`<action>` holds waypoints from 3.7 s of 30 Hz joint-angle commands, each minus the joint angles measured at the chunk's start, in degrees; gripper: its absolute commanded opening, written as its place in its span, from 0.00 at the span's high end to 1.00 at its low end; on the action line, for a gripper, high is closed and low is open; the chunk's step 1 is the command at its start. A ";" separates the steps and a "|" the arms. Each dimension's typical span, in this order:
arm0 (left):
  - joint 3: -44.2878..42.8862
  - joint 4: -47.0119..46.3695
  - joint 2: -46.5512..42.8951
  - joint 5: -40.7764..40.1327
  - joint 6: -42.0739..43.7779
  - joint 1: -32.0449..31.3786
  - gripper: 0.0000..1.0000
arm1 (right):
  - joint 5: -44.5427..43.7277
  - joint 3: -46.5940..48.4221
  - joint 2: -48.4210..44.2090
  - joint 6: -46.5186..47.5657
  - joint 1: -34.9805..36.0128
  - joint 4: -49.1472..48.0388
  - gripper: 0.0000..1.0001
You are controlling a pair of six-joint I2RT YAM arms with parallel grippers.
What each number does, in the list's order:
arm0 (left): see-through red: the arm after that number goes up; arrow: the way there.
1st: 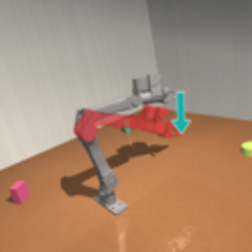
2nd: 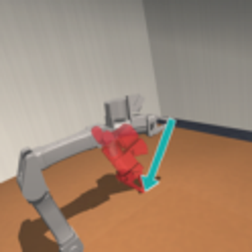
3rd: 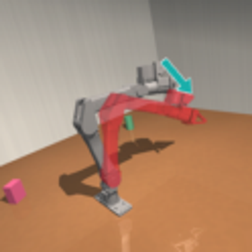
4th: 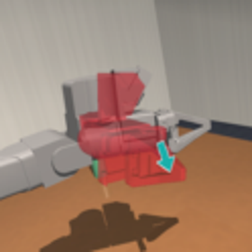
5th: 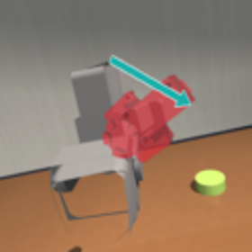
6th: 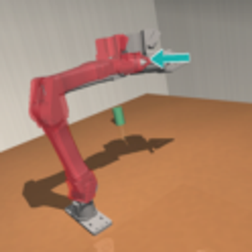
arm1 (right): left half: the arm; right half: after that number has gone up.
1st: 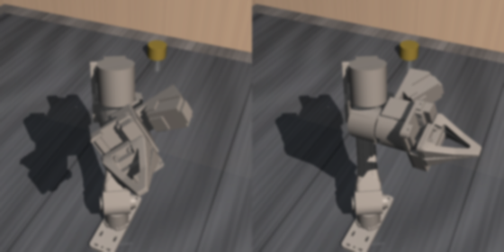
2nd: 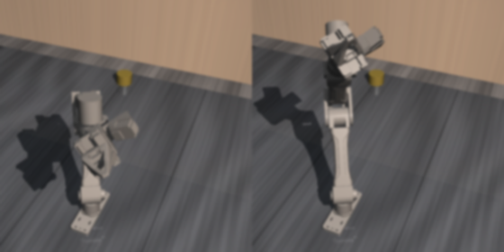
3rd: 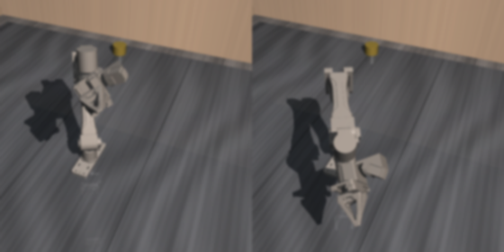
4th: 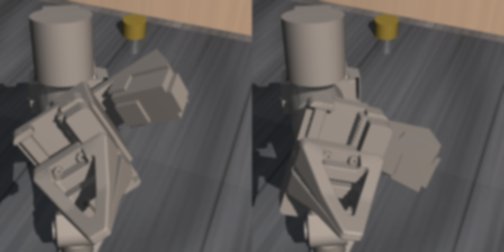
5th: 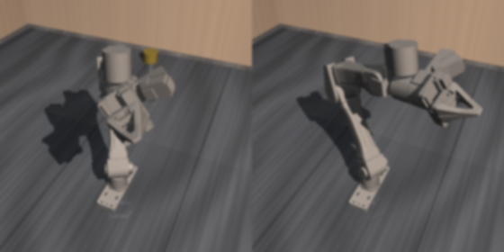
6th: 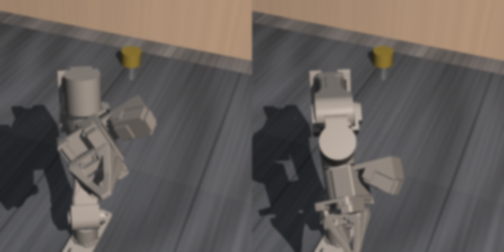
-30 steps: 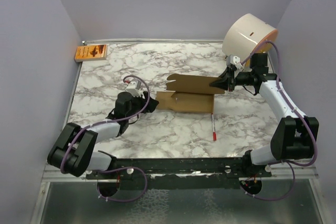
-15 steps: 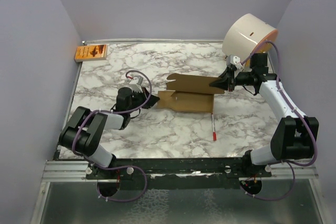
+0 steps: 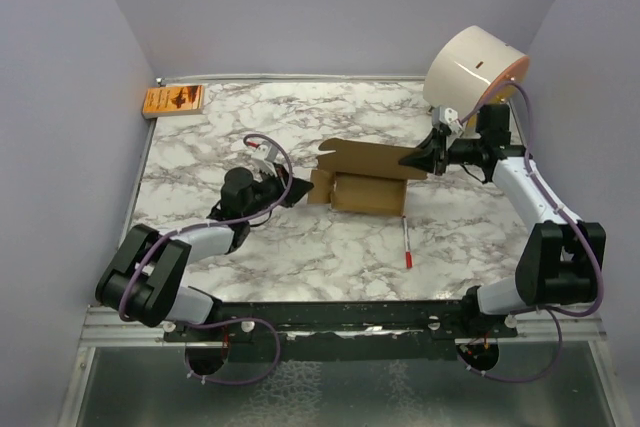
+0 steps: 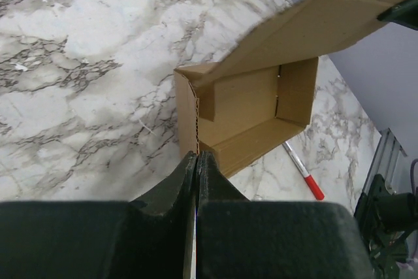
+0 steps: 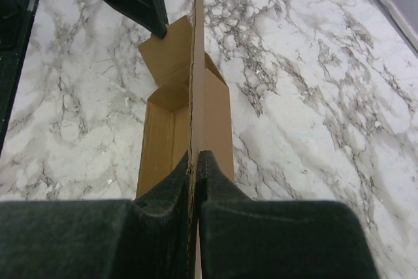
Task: Fold the paper box
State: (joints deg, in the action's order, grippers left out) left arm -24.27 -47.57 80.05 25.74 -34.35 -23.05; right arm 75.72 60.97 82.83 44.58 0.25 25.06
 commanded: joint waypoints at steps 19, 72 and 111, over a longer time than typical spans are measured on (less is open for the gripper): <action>-3.82 -2.13 5.57 1.79 0.34 -4.57 1.00 | -0.92 -9.10 -2.85 -16.17 -0.16 -21.41 0.99; -1.68 -46.62 28.55 17.84 -26.85 0.98 0.52 | -1.88 -7.89 -0.22 -13.38 -0.16 -18.12 0.99; -3.84 -54.64 28.58 16.96 -37.70 1.16 0.64 | -2.64 -7.18 0.55 -12.67 -0.16 -16.80 0.99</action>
State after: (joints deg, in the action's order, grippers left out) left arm -26.89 -87.61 108.75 43.07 -71.35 -22.09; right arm 73.95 52.12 82.89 31.33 0.05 7.22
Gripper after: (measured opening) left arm 0.387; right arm 0.017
